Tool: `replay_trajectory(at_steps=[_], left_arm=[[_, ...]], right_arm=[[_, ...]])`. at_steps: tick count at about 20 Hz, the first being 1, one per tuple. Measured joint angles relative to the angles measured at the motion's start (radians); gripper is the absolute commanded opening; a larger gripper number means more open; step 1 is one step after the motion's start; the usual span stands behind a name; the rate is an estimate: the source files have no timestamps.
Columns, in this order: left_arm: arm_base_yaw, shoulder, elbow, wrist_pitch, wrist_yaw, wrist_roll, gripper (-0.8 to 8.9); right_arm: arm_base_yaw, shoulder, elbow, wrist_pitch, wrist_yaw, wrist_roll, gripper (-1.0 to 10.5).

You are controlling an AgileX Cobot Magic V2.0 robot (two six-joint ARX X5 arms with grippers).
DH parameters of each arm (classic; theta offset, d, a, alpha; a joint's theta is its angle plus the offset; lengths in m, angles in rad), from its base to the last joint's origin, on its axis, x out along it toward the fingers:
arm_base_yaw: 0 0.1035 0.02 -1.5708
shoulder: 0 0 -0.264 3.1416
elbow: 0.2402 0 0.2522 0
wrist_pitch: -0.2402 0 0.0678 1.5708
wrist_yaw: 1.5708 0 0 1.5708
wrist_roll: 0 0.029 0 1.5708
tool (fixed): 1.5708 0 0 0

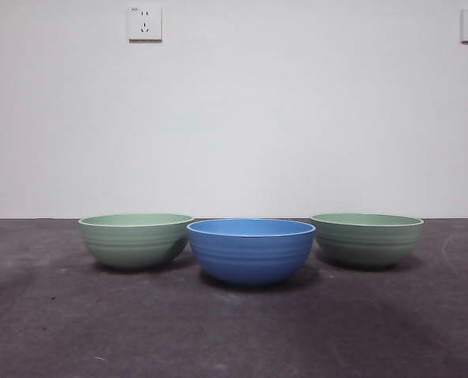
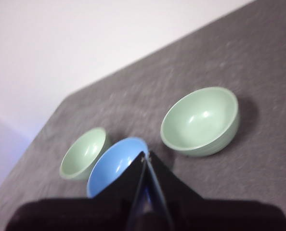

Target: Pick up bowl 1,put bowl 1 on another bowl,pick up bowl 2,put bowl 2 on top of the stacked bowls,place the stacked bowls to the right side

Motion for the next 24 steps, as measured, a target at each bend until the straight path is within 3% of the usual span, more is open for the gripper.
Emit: replay_trajectory(at_steps=[6, 15, 21, 24], left_arm=[[0.000, 0.167, 0.159, -0.111, 0.102, 0.101, -0.07], [0.000, 0.429, 0.427, -0.347, 0.193, 0.280, -0.07], [-0.017, 0.539, 0.569, -0.545, 0.198, 0.404, -0.07], [-0.031, 0.567, 0.606, -0.624, 0.199, 0.452, -0.07]], right_arm=[[0.024, 0.198, 0.230, -0.227, -0.106, -0.160, -0.1], [0.067, 0.449, 0.554, -0.604, -0.115, -0.438, -0.1], [0.074, 0.534, 0.664, -0.764, -0.109, -0.543, -0.1], [0.076, 0.547, 0.669, -0.798, -0.066, -0.566, -0.1]])
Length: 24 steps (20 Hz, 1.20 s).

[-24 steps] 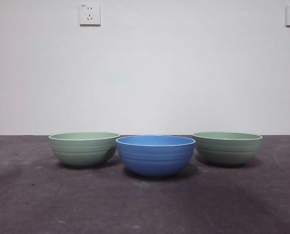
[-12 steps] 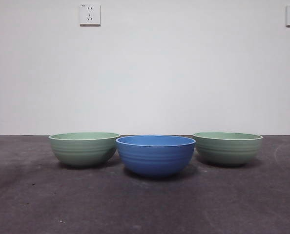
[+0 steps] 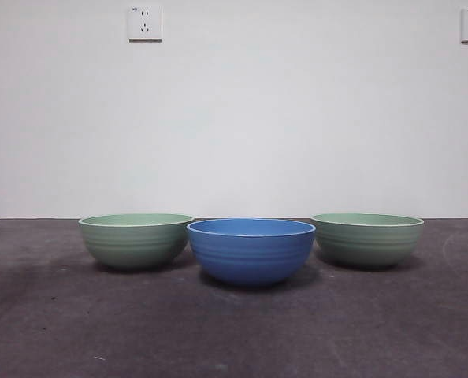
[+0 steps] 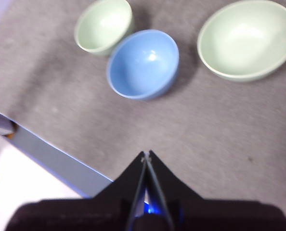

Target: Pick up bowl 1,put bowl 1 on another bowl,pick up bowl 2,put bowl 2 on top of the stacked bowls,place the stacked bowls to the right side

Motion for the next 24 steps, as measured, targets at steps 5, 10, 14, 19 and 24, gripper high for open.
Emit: replay_trajectory(at_steps=[5, 10, 14, 19, 24], left_arm=[[-0.010, 0.010, 0.008, -0.020, -0.002, 0.028, 1.92], [-0.010, 0.010, 0.008, -0.020, -0.003, 0.028, 6.60], [-0.010, 0.010, 0.008, -0.019, -0.004, 0.028, 6.60], [-0.010, 0.010, 0.008, -0.019, -0.005, 0.031, 6.60], [-0.010, 0.010, 0.008, -0.019, -0.005, 0.031, 6.60]], right_arm=[[0.004, 0.001, 0.000, -0.005, 0.063, -0.006, 2.3], [0.004, 0.009, 0.000, -0.005, 0.061, 0.016, 5.7], [0.004, 0.023, 0.000, -0.005, 0.061, 0.031, 5.7], [0.004, 0.051, 0.000, -0.003, 0.063, 0.047, 5.7], [0.004, 0.130, 0.000, 0.120, 0.166, 0.114, 5.7]])
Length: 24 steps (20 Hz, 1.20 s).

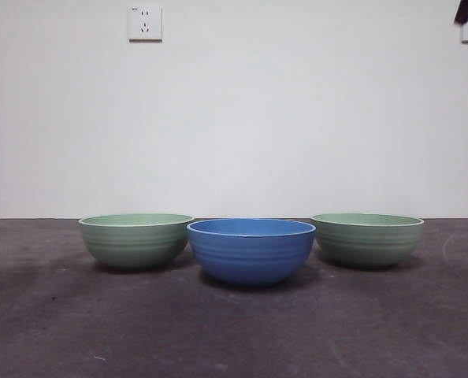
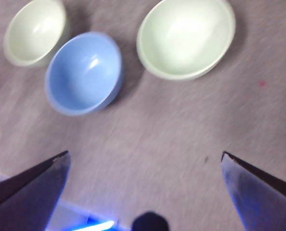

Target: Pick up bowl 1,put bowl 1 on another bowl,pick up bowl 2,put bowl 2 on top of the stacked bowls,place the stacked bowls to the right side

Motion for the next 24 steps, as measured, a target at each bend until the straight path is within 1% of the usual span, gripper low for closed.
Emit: replay_trajectory(at_steps=[3, 6, 10, 12, 14, 16, 18, 19, 21, 23, 24], left_arm=[[0.000, 0.000, 0.000, 0.000, 0.000, 0.000, 6.59], [0.000, 0.000, 0.000, -0.001, 0.000, 0.000, 6.59], [0.000, 0.000, 0.000, -0.001, 0.000, 0.000, 6.59], [0.000, 0.000, 0.000, -0.001, 0.000, 0.000, 6.59], [0.000, 0.000, 0.000, -0.001, 0.000, 0.000, 6.59], [0.000, 0.000, 0.000, -0.001, 0.000, 0.000, 6.59], [0.000, 0.000, 0.000, -0.001, 0.000, 0.000, 6.59], [0.000, 0.000, 0.000, -0.001, 0.000, 0.000, 6.59], [0.000, 0.000, 0.000, -0.001, 0.000, 0.000, 6.59], [0.000, 0.000, 0.000, -0.001, 0.000, 0.000, 6.59], [0.000, 0.000, 0.000, -0.001, 0.000, 0.000, 6.59]], right_arm=[[0.000, 0.099, 0.000, 0.123, 0.040, 0.053, 5.6], [0.000, 0.231, 0.001, 0.229, 0.048, 0.092, 5.6], [0.000, 0.410, 0.001, 0.344, 0.097, 0.118, 5.6], [0.000, 0.490, 0.001, 0.390, 0.100, 0.121, 5.4], [0.000, 0.559, 0.001, 0.437, 0.100, 0.123, 4.7], [0.000, 0.616, 0.001, 0.476, 0.100, 0.126, 4.6], [0.000, 0.658, 0.001, 0.498, 0.100, 0.128, 3.4], [0.000, 0.675, 0.001, 0.510, 0.100, 0.128, 3.1], [0.000, 0.702, 0.001, 0.528, 0.100, 0.128, 3.0], [0.000, 0.714, 0.001, 0.544, 0.100, 0.128, 1.3], [0.000, 0.717, 0.001, 0.559, 0.100, 0.128, 0.8]])
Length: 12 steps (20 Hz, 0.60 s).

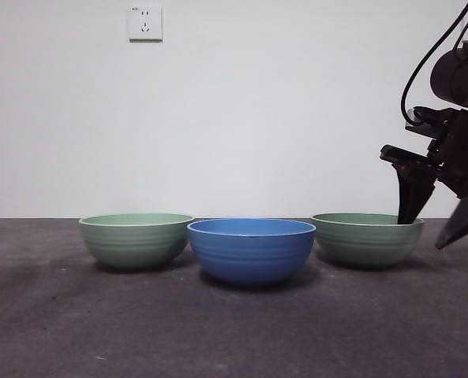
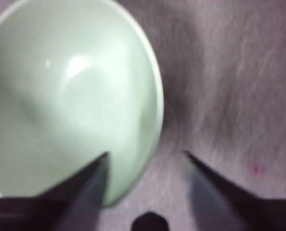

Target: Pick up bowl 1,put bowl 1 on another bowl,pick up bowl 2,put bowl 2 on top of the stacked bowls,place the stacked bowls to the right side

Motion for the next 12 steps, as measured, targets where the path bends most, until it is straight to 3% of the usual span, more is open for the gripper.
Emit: replay_trajectory(at_steps=[3, 12], left_arm=[[0.000, 0.000, 0.000, 0.000, 0.000, 0.000, 6.59], [0.000, 0.006, 0.000, 0.000, 0.000, 0.000, 6.59]], right_arm=[[0.000, 0.001, 0.000, 0.026, 0.000, 0.000, -0.1], [0.001, -0.021, 0.000, 0.029, 0.000, 0.002, -0.1]])
